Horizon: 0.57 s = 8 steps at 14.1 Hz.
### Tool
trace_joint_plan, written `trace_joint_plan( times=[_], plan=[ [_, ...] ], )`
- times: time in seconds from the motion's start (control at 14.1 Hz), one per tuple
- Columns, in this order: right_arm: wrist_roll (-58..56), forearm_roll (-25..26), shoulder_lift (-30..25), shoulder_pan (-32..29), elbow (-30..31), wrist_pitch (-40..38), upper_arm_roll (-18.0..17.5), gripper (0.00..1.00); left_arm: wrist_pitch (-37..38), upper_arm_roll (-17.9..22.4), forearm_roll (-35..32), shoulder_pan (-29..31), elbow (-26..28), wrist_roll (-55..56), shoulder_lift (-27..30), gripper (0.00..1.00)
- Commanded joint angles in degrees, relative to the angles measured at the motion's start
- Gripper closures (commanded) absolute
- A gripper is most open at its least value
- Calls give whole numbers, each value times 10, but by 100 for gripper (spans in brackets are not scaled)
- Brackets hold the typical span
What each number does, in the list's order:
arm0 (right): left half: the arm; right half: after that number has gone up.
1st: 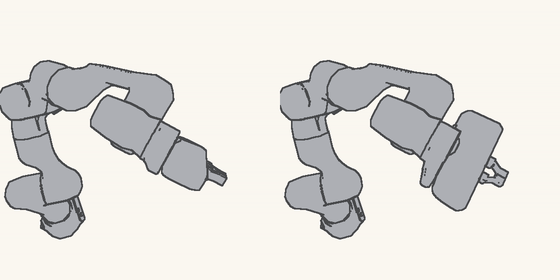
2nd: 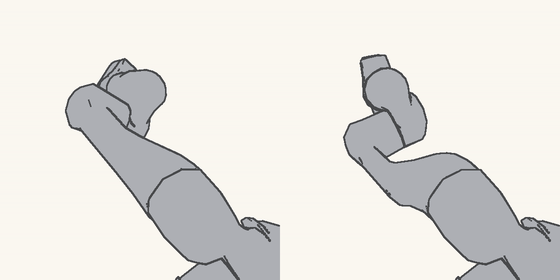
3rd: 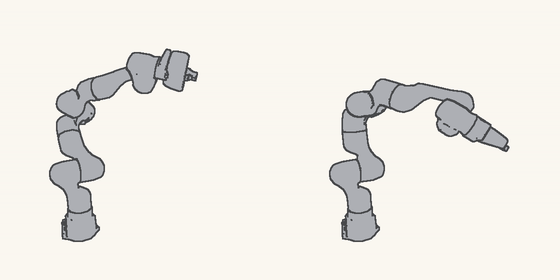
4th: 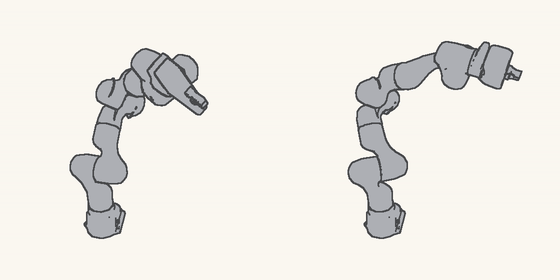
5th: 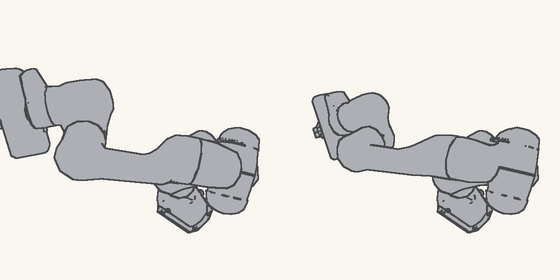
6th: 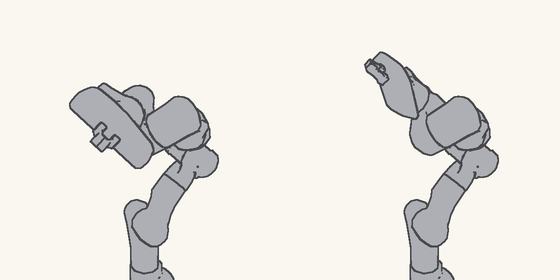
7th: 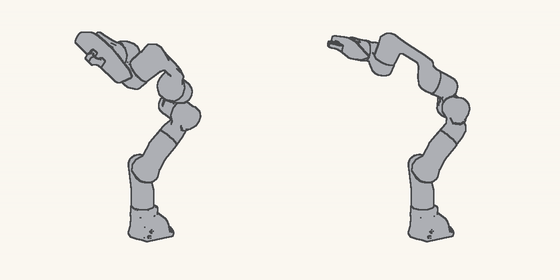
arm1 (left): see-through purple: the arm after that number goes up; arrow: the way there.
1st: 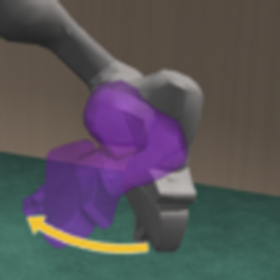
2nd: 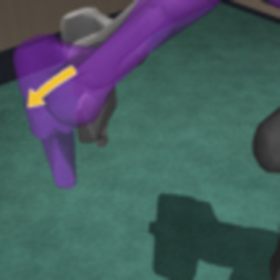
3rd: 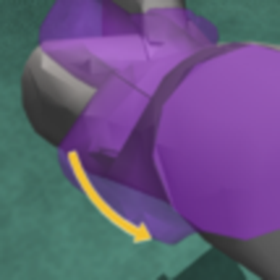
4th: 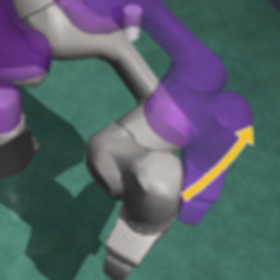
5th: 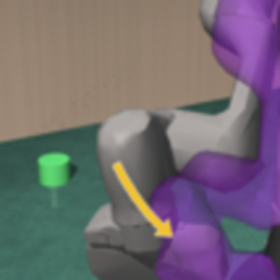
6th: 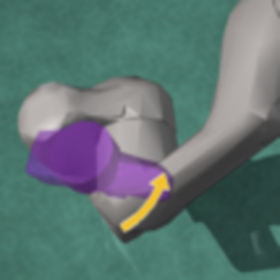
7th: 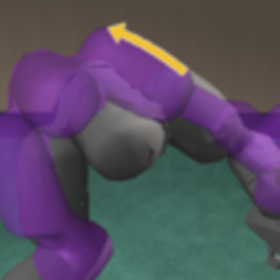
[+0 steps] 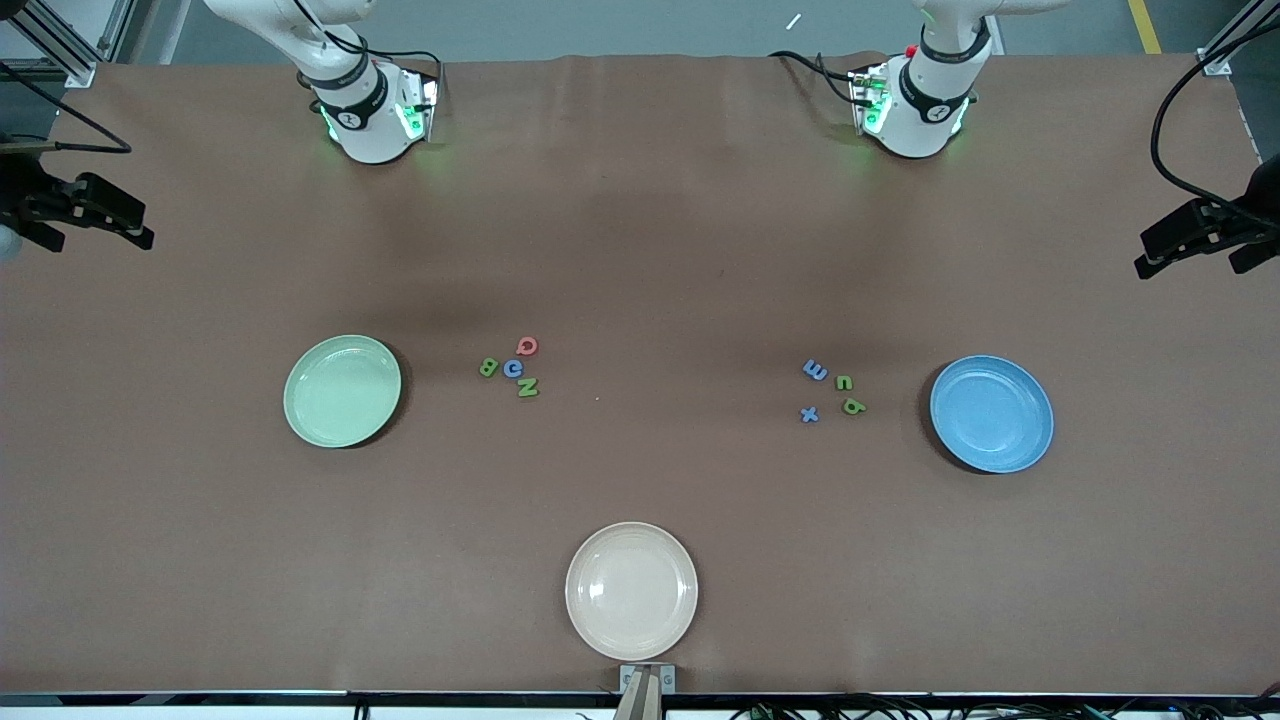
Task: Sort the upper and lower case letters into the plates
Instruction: 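Move both grippers out toward the letter piles beside the plates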
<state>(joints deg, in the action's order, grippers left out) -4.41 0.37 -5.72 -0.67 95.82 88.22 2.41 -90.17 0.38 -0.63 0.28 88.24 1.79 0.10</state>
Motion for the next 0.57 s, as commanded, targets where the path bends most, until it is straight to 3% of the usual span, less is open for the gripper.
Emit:
trace_joint_plan(
  times=[0.0, 0.5],
  plan=[
    [-5, -16, -16, -6, 17, 2, -2, 0, 9, 2, 8, 0, 0, -11, 8, 0],
    [-5, -16, -16, -6, 17, -1, -1, 0, 9, 1, 8, -7, 4, 0, -6, 0]
  ],
)
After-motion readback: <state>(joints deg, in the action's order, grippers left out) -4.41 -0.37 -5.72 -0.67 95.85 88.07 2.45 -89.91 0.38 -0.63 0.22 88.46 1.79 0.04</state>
